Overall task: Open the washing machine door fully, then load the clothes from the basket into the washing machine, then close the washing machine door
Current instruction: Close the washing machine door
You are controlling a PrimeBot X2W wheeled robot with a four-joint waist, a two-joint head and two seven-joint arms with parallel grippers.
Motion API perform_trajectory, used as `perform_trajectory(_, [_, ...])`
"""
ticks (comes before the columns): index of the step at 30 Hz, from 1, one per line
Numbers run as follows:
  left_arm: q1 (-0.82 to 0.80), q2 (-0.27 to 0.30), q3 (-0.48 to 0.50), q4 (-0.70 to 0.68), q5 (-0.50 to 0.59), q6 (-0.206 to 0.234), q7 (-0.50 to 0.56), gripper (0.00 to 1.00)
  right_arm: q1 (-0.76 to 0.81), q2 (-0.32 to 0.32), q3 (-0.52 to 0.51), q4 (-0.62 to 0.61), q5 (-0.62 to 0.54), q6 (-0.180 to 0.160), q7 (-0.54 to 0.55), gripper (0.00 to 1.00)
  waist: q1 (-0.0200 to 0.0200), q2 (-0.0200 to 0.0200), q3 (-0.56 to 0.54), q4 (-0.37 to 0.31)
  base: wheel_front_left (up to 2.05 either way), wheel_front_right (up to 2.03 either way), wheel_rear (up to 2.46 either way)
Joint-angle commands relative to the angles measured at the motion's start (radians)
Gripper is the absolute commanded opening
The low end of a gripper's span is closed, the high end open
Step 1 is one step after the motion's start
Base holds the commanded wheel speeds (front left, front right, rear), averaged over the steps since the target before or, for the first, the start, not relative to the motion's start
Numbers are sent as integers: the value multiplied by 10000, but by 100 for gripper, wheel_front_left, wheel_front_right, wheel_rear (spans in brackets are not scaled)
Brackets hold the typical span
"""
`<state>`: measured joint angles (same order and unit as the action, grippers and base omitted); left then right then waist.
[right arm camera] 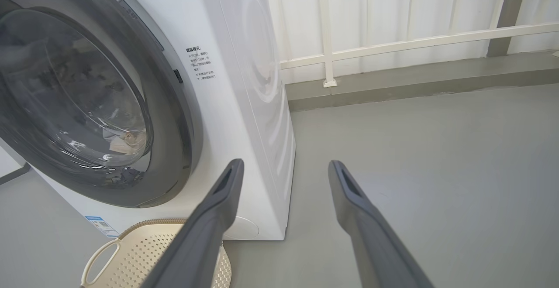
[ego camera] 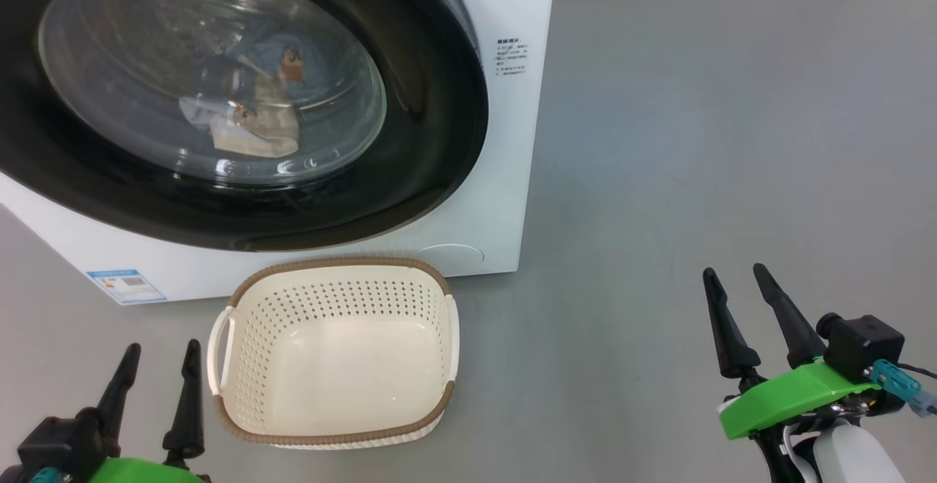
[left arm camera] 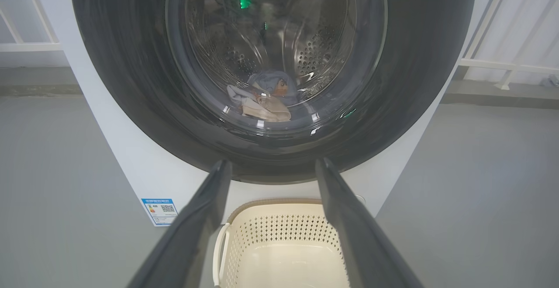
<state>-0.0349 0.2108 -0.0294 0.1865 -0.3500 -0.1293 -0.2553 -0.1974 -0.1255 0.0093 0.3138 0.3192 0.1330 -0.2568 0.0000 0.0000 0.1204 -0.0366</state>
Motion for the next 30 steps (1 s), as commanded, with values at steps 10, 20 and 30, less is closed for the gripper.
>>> perform_trajectory(10, [-70, 220, 438, -272, 102, -14, -65, 100, 225, -36, -18, -381, -3, -23, -49, 100, 0, 0, 22, -92, 0, 0, 0])
perform_trajectory(20, [-77, 187, 463, -296, 131, -14, -65, 100, 254, -24, -57, -432, -34, -23, -49, 100, 0, 0, 7, -58, 0, 0, 0])
perform_trajectory(30, [-63, 166, 458, -268, 233, -14, -65, 100, 257, -35, -30, -440, -52, -23, -49, 100, 0, 0, -2, -39, 0, 0, 0])
